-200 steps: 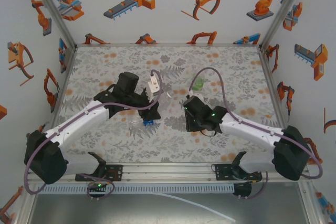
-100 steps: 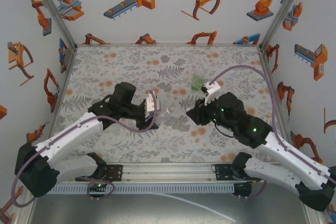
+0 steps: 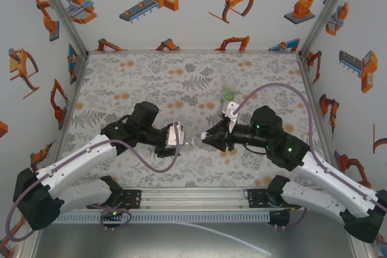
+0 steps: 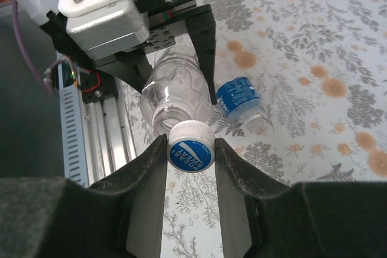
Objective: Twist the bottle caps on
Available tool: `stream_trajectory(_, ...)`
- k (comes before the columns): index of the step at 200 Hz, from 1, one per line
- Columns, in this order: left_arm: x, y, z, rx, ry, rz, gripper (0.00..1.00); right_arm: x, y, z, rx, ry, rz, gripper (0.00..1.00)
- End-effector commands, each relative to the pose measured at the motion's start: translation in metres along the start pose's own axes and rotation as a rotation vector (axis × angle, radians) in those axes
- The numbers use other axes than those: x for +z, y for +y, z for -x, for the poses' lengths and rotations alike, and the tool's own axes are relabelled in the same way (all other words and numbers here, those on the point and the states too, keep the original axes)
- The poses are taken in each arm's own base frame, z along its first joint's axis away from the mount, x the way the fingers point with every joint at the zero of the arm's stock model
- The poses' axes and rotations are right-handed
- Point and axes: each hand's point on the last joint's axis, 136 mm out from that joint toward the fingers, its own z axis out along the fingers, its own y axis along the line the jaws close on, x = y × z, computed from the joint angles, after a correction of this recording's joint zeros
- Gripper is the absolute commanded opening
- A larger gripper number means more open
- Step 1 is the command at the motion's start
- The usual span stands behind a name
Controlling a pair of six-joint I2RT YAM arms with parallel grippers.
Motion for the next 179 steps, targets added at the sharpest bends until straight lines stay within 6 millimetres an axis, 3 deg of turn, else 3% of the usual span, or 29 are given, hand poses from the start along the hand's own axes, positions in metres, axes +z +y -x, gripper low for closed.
stream_trajectory(1, -0.004, -0.004, 0.008, 0.043, -0.020, -0.018, 0.00, 0.007, 0.015, 0.006, -0.060, -0.031, 0.099, 0.09)
stream_trajectory(100, -0.002, 0.000, 0.010, 0.017, -0.016, -0.018, 0.00, 0.015, 0.020, -0.017, -0.033, 0.036, 0.129, 0.08)
stream_trajectory(179, 0.000, -0.001, 0.011, -0.003, -0.020, -0.040, 0.00, 0.027, 0.029, -0.021, -0.114, 0.079, 0.165, 0.04)
